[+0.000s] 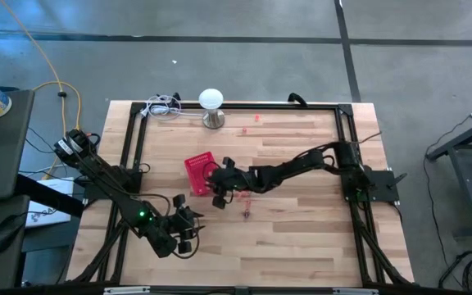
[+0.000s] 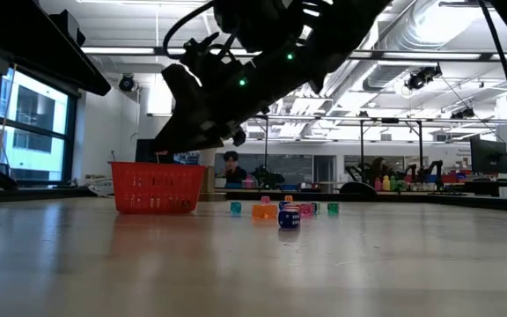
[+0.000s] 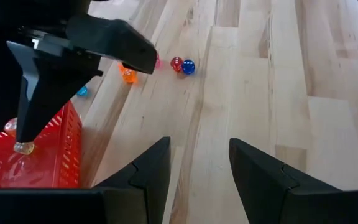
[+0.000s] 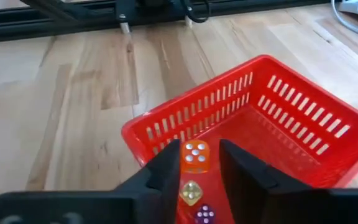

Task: Pick & Place Dice
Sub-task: Put the orange die into the red basket

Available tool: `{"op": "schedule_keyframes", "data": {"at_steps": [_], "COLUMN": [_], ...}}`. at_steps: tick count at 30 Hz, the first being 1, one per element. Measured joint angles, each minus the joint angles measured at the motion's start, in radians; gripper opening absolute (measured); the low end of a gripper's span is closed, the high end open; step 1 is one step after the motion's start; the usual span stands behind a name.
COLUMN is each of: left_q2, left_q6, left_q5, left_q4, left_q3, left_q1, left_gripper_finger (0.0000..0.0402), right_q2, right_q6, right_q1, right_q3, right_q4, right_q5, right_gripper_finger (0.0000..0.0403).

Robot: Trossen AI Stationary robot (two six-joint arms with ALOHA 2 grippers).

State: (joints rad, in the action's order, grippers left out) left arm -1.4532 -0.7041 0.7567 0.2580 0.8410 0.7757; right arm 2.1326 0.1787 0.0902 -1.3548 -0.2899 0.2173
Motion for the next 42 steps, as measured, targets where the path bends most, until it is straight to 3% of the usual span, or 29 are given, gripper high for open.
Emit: {"op": "schedule_keyframes", "data": {"at_steps": [8,15,24,31,42], "left_q2": [0.000,0.000,0.000,0.000,0.000], "left_q6": [0.000,0.000,0.080,0.118,0.124], "left_q5": [0.000,0.016,0.309,0.166,0.120], "left_q4": [0.003,0.005,0.119,0.142,0.203], "left_q3": [0.000,0.000,0.000,0.000,0.000], "left_q1": [0.000,0.000,-0.044,-0.171,-0.296], "left_gripper_finger": [0.0157,0.0157,0.0157,0.0157,0.0157], "right_q2": [-0.007,-0.007,-0.007,-0.007,-0.007], "right_q6": [-0.001,-0.027,-0.078,-0.122,-0.184], "right_q1": [0.001,0.012,0.035,0.028,0.026], "right_q3": [0.000,0.000,0.000,0.000,0.000], "right_q4": [0.008,0.040,0.051,0.002,-0.014], "right_q5": [0.028,0.027,0.049,0.126,0.142], "right_gripper_finger": [0.0219,0.0270,0.0276,0.0275,0.0271]}}
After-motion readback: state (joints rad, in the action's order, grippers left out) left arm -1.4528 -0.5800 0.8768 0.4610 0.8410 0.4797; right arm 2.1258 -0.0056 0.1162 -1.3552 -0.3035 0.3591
